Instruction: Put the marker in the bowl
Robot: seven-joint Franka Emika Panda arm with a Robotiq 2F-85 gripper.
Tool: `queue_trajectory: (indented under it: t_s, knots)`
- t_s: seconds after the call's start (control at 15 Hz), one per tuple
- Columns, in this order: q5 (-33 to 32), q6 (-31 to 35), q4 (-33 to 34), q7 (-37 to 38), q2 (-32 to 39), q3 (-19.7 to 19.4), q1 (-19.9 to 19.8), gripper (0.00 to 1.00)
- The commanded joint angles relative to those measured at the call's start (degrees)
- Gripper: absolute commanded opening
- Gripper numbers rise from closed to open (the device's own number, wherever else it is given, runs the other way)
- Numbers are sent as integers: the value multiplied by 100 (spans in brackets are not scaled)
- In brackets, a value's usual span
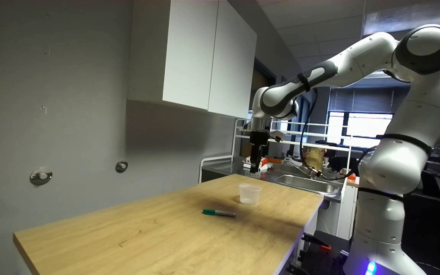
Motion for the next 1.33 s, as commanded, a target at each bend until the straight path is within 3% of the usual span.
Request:
queue_trajectory:
  t_s: [0.0,0.53,0.87,1.27]
  knots:
    - [61,57,151,-34,180,94,-35,100]
    - [-272,860,781,232,1199,659,95,100]
    - [-578,787,1480,209,2106,955,100,100]
    - [-477,613,2231,-30,3152,1099,29,100]
